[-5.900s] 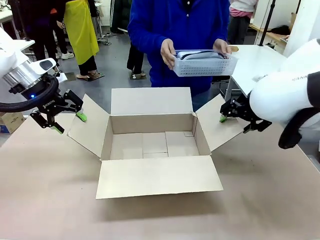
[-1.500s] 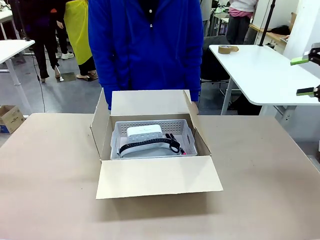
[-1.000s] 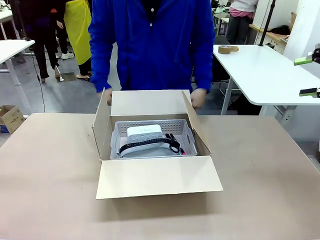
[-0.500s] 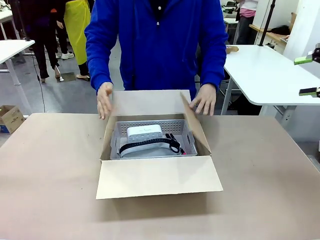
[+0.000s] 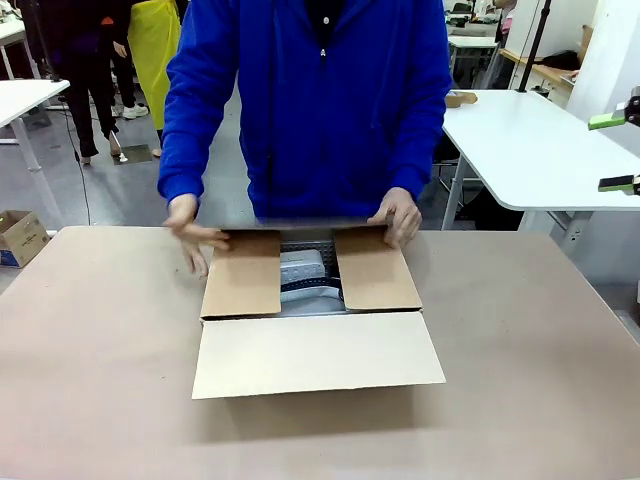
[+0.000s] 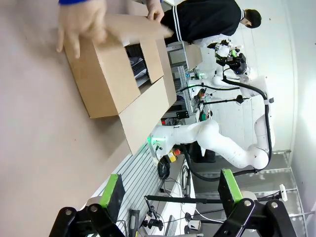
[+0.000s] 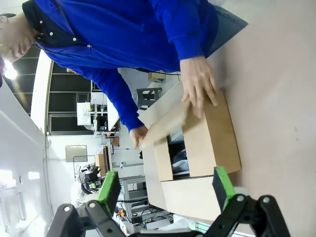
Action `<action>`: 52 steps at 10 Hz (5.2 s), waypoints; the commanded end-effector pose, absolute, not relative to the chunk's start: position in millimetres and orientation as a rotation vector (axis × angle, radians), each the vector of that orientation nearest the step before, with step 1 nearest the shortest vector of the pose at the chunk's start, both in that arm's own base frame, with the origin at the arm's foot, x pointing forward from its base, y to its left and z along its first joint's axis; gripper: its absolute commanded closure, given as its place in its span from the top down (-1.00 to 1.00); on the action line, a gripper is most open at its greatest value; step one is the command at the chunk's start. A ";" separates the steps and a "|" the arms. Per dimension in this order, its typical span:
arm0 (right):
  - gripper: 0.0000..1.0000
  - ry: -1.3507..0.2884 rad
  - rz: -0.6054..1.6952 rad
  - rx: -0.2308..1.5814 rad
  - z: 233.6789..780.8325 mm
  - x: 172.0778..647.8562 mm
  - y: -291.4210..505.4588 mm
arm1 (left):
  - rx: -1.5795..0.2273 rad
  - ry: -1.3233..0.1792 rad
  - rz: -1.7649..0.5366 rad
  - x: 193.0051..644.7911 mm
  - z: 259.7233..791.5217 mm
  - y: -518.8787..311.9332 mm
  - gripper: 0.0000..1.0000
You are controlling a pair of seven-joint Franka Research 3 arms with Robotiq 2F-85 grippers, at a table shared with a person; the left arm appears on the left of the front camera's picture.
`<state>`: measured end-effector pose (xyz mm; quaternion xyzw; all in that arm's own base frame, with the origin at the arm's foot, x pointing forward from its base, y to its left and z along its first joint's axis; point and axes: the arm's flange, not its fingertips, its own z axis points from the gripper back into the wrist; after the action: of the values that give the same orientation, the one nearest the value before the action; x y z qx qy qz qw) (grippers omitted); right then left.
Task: Pack the gift set into the box.
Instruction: Press and hold the closed box until the human finishes sealing it.
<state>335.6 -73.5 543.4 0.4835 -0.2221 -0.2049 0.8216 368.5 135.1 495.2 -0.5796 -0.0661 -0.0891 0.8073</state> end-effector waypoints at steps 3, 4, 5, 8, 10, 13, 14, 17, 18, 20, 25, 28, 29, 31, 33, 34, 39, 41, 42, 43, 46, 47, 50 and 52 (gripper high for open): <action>1.00 -0.495 -0.411 1.045 542.2 338.7 -73.5 | -1.234 -0.147 -0.195 366.0 495.1 135.4 1.00; 1.00 -0.495 -0.411 1.045 542.2 338.7 -73.5 | -1.234 -0.147 -0.195 366.0 495.1 135.4 1.00; 1.00 -0.495 -0.411 1.045 542.2 338.7 -73.5 | -1.234 -0.147 -0.195 366.0 495.1 135.4 1.00; 1.00 -0.495 -0.411 1.045 542.2 338.7 -73.5 | -1.234 -0.147 -0.195 366.0 495.1 135.4 1.00; 1.00 -0.495 -0.411 1.045 542.2 338.7 -73.5 | -1.234 -0.147 -0.195 366.0 495.1 135.4 1.00; 1.00 -0.495 -0.411 1.045 542.2 338.7 -73.5 | -1.234 -0.147 -0.195 366.0 495.1 135.4 1.00; 1.00 -0.495 -0.411 1.045 542.2 338.7 -73.5 | -1.234 -0.147 -0.195 366.0 495.1 135.4 1.00; 1.00 -0.495 -0.411 1.045 542.2 338.7 -73.5 | -1.234 -0.147 -0.195 366.0 495.1 135.4 1.00; 1.00 -0.495 -0.411 1.045 542.2 338.7 -73.5 | -1.234 -0.147 -0.195 366.0 495.1 135.4 1.00; 1.00 -0.495 -0.411 1.045 542.2 338.7 -73.5 | -1.234 -0.147 -0.195 366.0 495.1 135.4 1.00; 1.00 -0.382 -0.019 1.000 533.8 367.4 -9.9 | -1.133 -0.086 -0.549 392.2 497.9 76.1 1.00; 1.00 -0.150 0.670 1.156 450.5 402.3 171.8 | -1.041 -0.151 -0.929 458.3 447.1 -82.6 1.00; 1.00 -0.089 0.629 1.039 430.7 400.7 178.3 | -1.057 -0.186 -0.840 474.7 436.1 -88.9 1.00; 1.00 -0.168 0.399 1.026 441.7 361.3 201.5 | -1.021 -0.082 -0.878 446.4 448.7 -121.1 1.00; 1.00 -0.139 0.441 0.962 427.5 380.3 192.6 | -1.054 -0.054 -0.821 472.7 425.5 -111.4 1.00; 1.00 -0.334 0.873 0.958 421.8 394.7 212.1 | -1.124 -0.322 -0.991 484.1 412.7 -131.5 1.00; 1.00 -0.679 0.852 1.546 384.4 439.1 186.6 | -1.177 -0.958 -1.313 482.7 389.8 -142.7 1.00; 1.00 -0.708 0.838 1.363 400.5 432.3 186.2 | -1.119 -0.909 -1.176 495.3 397.7 -145.2 1.00; 1.00 -0.656 0.774 1.426 383.8 437.2 181.1 | -1.119 -0.909 -1.176 495.3 397.7 -145.2 1.00; 1.00 -0.764 0.986 1.371 384.1 445.4 192.1 | -1.141 -0.932 -1.267 488.5 395.4 -149.0 1.00; 1.00 -0.851 1.207 1.323 340.8 477.2 199.3 | -1.213 -1.132 -1.414 500.1 359.3 -161.7 1.00; 1.00 -0.839 1.213 1.314 331.3 483.4 202.8 | -1.176 -1.126 -1.421 505.7 352.3 -165.2 1.00; 1.00 -0.848 1.235 1.006 298.3 498.4 216.9 | -1.011 -1.056 -1.406 512.0 330.2 -189.7 1.00; 1.00 -0.879 1.281 1.045 289.4 499.1 221.1 | -0.971 -0.983 -1.420 515.0 321.2 -193.9 1.00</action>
<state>499.1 213.1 296.7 0.4578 -0.3638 0.5418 0.6037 513.3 -188.2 318.3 -0.4163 -0.4279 -0.5976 0.5353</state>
